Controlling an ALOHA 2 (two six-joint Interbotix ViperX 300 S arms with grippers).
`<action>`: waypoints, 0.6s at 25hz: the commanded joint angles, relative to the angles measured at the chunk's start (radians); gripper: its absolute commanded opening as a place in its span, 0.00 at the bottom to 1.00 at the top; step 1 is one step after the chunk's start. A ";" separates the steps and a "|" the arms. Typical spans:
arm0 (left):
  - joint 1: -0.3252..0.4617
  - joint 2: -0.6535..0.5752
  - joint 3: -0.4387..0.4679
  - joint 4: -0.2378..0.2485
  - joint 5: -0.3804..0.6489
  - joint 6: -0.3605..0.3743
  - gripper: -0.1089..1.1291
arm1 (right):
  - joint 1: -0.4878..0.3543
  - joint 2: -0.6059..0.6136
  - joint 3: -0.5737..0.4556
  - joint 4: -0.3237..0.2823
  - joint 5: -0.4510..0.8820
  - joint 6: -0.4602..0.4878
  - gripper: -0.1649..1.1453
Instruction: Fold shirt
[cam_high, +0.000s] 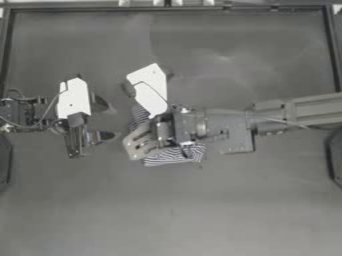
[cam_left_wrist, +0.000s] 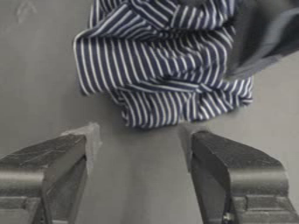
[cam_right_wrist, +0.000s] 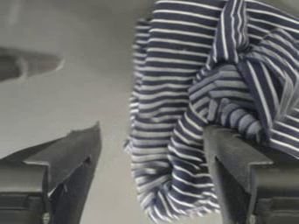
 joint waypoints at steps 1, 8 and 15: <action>0.005 -0.043 -0.008 -0.005 -0.005 -0.002 0.82 | 0.020 -0.052 -0.048 -0.038 0.035 0.008 0.85; 0.008 -0.061 -0.011 -0.012 0.003 -0.002 0.82 | 0.061 -0.103 -0.060 -0.081 0.063 0.017 0.85; 0.008 -0.078 -0.032 -0.026 0.014 -0.002 0.82 | 0.104 -0.167 -0.049 -0.164 0.097 0.026 0.85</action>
